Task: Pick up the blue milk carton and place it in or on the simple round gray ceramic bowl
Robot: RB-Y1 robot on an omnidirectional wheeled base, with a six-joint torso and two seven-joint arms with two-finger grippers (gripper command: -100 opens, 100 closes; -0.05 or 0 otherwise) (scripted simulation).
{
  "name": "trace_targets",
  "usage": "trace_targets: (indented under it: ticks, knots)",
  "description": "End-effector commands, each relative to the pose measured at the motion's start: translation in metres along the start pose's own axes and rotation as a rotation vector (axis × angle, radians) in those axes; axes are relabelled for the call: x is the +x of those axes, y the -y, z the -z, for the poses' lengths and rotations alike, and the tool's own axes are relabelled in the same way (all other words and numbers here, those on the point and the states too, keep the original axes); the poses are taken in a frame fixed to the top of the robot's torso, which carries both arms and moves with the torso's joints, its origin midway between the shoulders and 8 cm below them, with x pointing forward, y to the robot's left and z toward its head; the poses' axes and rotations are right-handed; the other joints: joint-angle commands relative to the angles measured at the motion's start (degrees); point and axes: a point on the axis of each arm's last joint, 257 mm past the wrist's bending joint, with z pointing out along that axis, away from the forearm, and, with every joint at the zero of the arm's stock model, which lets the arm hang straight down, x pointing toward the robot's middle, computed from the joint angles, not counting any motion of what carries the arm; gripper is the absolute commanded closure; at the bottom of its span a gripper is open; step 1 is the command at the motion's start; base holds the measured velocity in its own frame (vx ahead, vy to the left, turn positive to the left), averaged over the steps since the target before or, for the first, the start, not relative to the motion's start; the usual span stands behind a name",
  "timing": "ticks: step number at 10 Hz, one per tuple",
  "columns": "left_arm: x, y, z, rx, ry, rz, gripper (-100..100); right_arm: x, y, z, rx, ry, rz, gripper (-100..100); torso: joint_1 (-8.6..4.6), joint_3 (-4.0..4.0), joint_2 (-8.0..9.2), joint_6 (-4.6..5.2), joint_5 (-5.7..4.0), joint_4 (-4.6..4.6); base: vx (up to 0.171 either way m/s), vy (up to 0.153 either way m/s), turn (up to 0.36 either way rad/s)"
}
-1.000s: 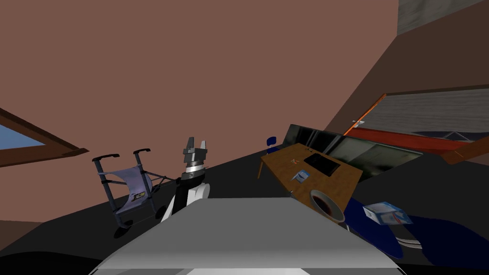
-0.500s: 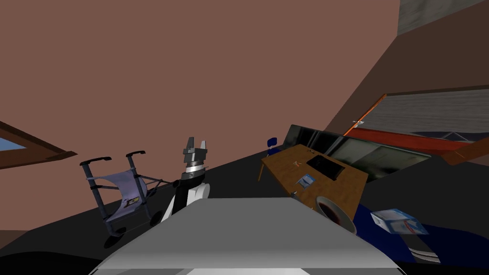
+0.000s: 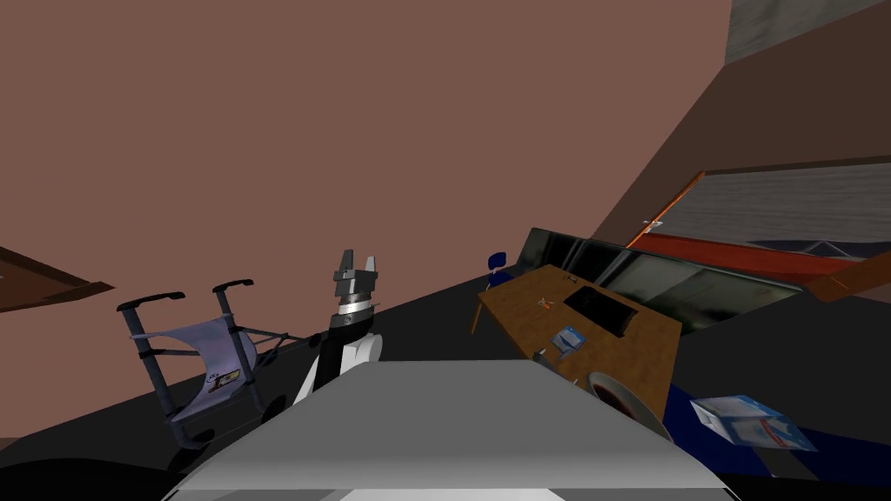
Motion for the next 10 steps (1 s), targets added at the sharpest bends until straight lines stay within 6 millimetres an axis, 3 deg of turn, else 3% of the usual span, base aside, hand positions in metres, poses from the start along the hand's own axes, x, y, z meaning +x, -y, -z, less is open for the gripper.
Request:
trace_targets:
  ticks: [1, 6, 8, 9, 10]
  knots:
    - [0.0, 0.0, 0.0, 0.0, 0.0, 0.0, 0, -0.003, 0.003, -0.001, -0.001, 0.019, 0.01, -100, 0.0, 0.0, 0.0, 0.0, 0.0, 0.0, 0.063, -0.02, -0.001]
    - [0.0, 0.0, 0.0, 0.0, 0.0, 0.0, 0, -0.025, 0.013, -0.009, -0.01, 0.123, 0.067, -100, -0.07, 0.06, 0.11, 0.0, -0.02, 0.02, 0.077, -0.044, -0.013]
    - [0.0, 0.0, 0.0, 0.0, 0.0, 0.0, 0, -0.024, 0.013, -0.009, -0.01, 0.118, 0.065, -100, -0.33, 0.0, 0.01, 0.0, -0.08, 0.0, 0.067, -0.072, 0.004]
    - [0.0, 0.0, 0.0, 0.0, 0.0, 0.0, 0, -0.025, 0.013, -0.009, -0.01, 0.12, 0.065, 0, -0.14, 0.08, 0.17, 0.0, -0.05, 0.02, 0.008, -0.009, 0.001]
    - [0.0, 0.0, 0.0, 0.0, 0.0, 0.0, 0, -0.033, 0.006, -0.026, -0.006, 0.121, 0.064, -100, -0.01, 0.16, 0.29, 0.0, -0.02, 0.05, -0.022, -0.03, 0.018]
